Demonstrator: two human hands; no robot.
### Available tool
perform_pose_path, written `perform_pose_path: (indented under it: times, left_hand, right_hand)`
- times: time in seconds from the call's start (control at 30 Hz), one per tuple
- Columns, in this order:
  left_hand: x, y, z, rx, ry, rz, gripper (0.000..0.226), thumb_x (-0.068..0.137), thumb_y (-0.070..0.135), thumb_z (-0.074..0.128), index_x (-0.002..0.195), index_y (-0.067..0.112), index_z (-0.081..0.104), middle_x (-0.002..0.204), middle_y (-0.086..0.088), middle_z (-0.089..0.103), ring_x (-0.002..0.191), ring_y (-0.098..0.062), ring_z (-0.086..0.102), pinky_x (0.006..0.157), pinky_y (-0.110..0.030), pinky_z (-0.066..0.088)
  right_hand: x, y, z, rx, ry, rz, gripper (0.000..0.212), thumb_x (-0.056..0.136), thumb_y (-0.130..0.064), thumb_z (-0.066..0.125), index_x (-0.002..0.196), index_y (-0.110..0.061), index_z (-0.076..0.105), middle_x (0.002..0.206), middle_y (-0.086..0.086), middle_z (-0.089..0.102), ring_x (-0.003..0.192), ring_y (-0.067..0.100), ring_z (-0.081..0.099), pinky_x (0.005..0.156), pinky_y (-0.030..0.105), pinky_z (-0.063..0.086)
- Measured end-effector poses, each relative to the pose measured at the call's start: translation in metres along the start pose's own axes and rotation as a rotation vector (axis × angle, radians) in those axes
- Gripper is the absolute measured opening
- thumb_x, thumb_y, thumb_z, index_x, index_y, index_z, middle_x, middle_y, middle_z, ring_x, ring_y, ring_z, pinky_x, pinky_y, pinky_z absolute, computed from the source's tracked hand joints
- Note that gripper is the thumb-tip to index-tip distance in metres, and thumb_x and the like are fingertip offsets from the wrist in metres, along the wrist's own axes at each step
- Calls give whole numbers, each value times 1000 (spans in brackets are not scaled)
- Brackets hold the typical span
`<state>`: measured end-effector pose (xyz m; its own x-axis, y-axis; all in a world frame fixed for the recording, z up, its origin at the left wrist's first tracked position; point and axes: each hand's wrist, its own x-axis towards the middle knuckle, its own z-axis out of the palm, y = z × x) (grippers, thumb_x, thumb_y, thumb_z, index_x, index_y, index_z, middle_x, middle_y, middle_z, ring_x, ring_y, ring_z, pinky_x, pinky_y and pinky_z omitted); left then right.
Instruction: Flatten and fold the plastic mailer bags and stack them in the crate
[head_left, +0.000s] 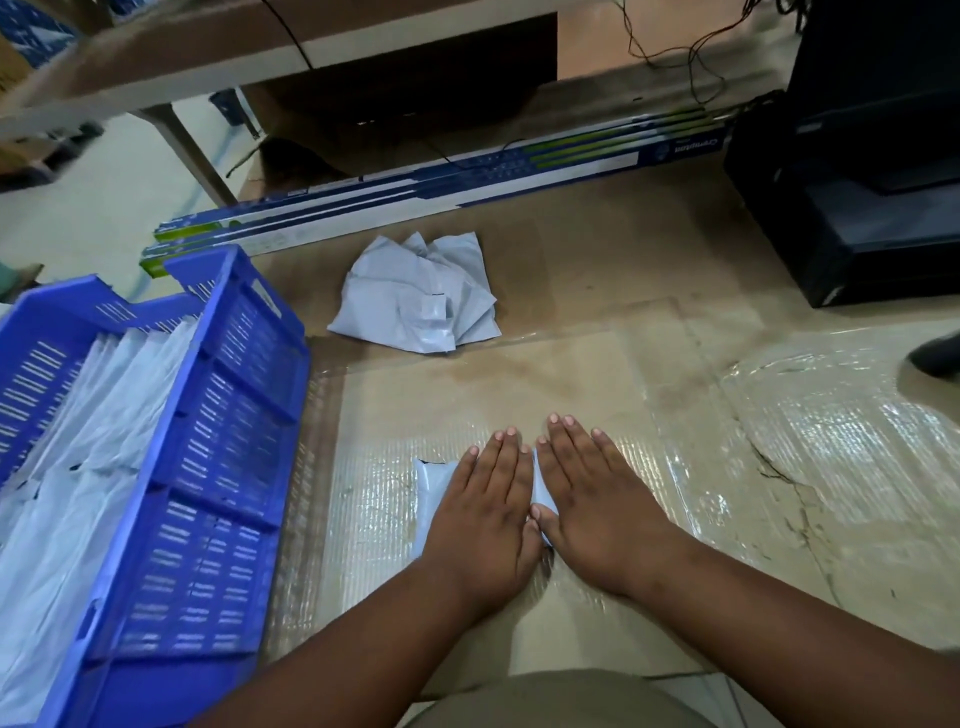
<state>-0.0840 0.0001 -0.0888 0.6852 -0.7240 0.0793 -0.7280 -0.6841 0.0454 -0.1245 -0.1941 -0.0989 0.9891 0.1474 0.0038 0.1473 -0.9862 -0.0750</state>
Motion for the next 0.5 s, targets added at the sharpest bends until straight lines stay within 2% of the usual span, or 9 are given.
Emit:
perform_pose_path:
  times: [0.1,0.23,0.27,0.33,0.4,0.43,0.5]
  left_hand:
    - [0,-3,4,-55,-1,-9,72,106,37,32,168,6,16,177,-14,7,165,-24,-1,133,-47,7]
    - [-1,-7,12,-96,27,-23,69,108,36,33,169,8,18,177,-11,8,165,-22,0,133,-46,7]
    - [-2,-8,13,-108,32,-19,68,108,36,33,169,8,18,177,-11,8,165,-21,0,133,-45,6]
    - [-1,-10,10,-148,36,-4,67,107,32,35,168,9,20,177,-9,10,165,-20,2,132,-43,6]
    - [-1,-13,5,-227,35,-18,69,104,30,36,168,10,21,177,-6,12,164,-15,2,131,-40,6]
    - [-1,-14,2,-278,19,-40,70,103,32,32,169,12,19,177,-3,9,164,-12,0,132,-39,5]
    - [0,-16,-6,-334,-25,-111,71,101,36,23,169,14,18,176,-1,7,164,-11,3,133,-38,6]
  right_hand:
    - [0,0,1,26,-14,-13,81,104,-58,26,164,-4,28,174,21,15,162,34,12,128,49,10]
    - [3,2,-13,42,-157,-10,87,101,-64,9,168,-9,4,175,15,-14,162,28,-15,129,46,-4]
    - [7,0,-22,35,-188,-12,86,101,-63,7,168,-10,0,174,14,-17,161,28,-17,130,45,-6]
    - [16,-5,-41,26,-189,-8,83,102,-59,8,168,-9,12,176,15,-4,163,28,-4,131,48,-2]
    - [27,-13,-51,35,-40,1,74,102,-49,15,161,-11,37,172,15,25,161,29,20,131,50,13]
    - [30,-17,-50,60,-3,23,68,103,-44,20,158,-12,45,169,14,33,158,28,28,130,50,19]
    - [29,-23,-38,121,-13,77,62,104,-40,25,158,-16,45,169,11,34,158,27,29,128,51,21]
